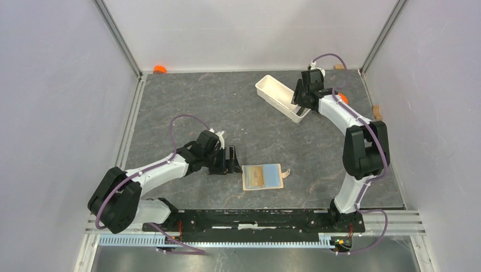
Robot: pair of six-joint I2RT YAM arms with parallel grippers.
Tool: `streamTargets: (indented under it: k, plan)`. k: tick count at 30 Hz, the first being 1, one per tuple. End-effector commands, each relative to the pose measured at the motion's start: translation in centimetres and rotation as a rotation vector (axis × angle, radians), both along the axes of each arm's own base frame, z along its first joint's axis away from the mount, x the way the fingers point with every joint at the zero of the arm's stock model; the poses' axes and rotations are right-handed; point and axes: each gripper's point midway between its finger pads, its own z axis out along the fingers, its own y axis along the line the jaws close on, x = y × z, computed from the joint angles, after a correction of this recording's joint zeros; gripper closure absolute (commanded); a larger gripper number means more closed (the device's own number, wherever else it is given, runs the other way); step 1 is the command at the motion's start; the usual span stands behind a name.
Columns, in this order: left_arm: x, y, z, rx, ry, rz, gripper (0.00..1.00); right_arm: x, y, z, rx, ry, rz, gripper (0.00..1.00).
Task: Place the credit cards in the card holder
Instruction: Pick up the credit card from the storage box.
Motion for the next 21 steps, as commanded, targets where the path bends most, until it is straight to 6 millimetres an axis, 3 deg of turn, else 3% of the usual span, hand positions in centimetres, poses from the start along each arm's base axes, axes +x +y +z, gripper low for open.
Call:
streamTargets:
  k: [1,15,21]
  plan:
    - [1.5,-0.2,2.6,0.005,-0.097,-0.053,0.12,1.4,-0.9,0.4,0.003,-0.035,-0.109,0.42]
    - [1.5,-0.2,2.9,-0.006,-0.108,-0.058,0.12,2.3,0.3,-4.9,0.058,0.04,-0.129,0.4]
    - [1.5,-0.1,2.7,-0.003,-0.108,-0.056,0.12,3.8,1.2,-3.6,0.117,-0.028,-0.122,0.42]
